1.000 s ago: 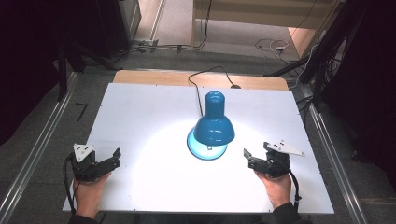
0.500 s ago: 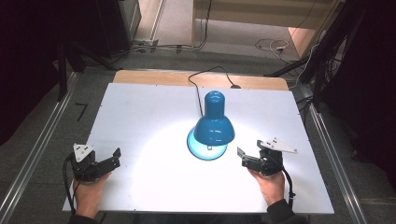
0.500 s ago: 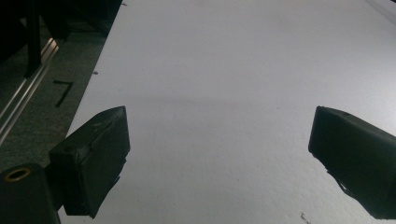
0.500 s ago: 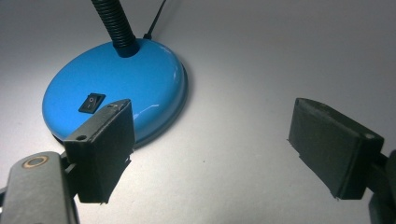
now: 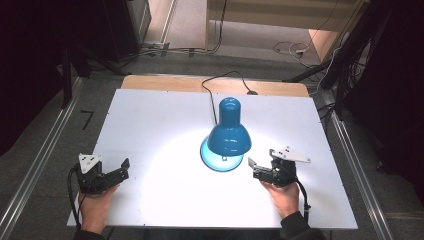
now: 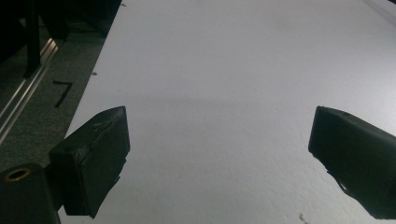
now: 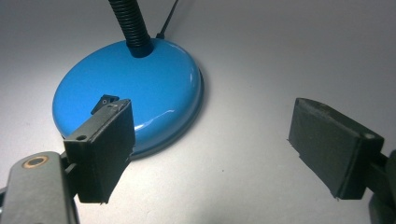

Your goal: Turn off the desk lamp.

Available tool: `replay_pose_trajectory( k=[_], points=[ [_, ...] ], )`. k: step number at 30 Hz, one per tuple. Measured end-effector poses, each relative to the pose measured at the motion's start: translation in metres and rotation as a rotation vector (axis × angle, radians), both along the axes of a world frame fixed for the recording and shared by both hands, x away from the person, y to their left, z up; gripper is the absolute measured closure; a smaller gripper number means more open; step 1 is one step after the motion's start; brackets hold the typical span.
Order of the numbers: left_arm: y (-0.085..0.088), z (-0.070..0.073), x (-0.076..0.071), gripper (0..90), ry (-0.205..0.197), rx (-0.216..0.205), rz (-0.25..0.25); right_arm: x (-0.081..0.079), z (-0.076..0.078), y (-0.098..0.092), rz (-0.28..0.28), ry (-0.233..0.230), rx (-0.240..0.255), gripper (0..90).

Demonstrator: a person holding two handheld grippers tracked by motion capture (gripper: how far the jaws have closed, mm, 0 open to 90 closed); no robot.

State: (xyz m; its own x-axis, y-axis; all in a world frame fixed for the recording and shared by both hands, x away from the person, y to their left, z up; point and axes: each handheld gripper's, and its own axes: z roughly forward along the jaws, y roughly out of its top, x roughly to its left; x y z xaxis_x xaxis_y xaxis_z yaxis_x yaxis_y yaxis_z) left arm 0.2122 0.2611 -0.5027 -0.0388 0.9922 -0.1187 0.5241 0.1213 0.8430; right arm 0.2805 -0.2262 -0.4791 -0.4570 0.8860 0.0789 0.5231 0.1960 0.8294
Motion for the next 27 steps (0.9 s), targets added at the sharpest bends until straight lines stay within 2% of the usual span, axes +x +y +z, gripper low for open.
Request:
replay_pose_trajectory(
  k=[3, 9, 27],
  points=[
    [0.0, 0.0, 0.0, 5.8, -0.001, 0.001, 0.0, 0.0, 0.0, 0.003, 0.005, 0.001, 0.005, 12.9],
    [0.0, 0.0, 0.0, 5.8, -0.003, -0.001, -0.001, -0.001, 0.0, 0.009, 0.011, -0.031, 0.005, 11.8],
    [0.0, 0.0, 0.0, 5.8, -0.001, -0.001, -0.002, 0.003, -0.003, 0.024, 0.021, 0.001, 0.026, 12.6]
  ],
)
